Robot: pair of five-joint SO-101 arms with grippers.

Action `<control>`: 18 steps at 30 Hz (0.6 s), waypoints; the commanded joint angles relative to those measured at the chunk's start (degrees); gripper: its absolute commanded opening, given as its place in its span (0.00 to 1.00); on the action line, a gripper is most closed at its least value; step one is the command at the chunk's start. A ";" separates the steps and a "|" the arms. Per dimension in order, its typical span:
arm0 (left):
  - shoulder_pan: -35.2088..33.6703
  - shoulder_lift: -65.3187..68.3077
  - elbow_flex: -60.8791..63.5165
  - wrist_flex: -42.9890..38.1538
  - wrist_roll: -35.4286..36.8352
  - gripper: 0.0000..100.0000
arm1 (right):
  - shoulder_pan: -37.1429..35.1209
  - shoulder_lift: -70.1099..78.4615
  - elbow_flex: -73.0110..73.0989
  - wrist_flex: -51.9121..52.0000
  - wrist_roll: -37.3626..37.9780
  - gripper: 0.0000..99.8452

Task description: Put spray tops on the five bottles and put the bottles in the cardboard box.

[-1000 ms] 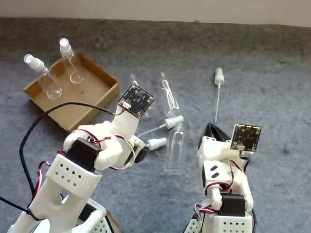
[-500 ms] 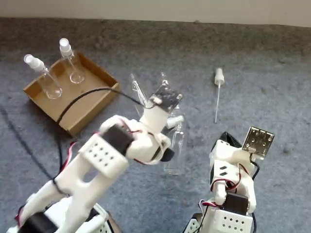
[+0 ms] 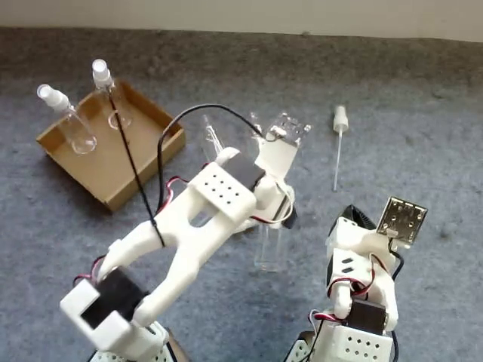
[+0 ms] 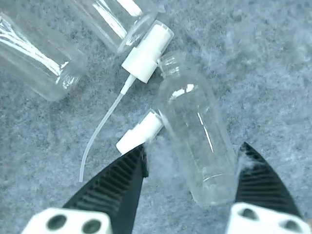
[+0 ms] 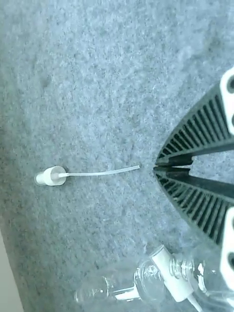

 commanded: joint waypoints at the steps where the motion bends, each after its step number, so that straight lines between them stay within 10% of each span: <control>1: 0.13 6.29 -7.16 -0.97 4.92 0.26 | 0.57 -0.57 -0.48 -0.13 0.53 0.01; 18: 0.13 25.27 -17.27 -0.70 8.18 0.25 | 0.40 -0.57 -0.48 -0.13 0.53 0.01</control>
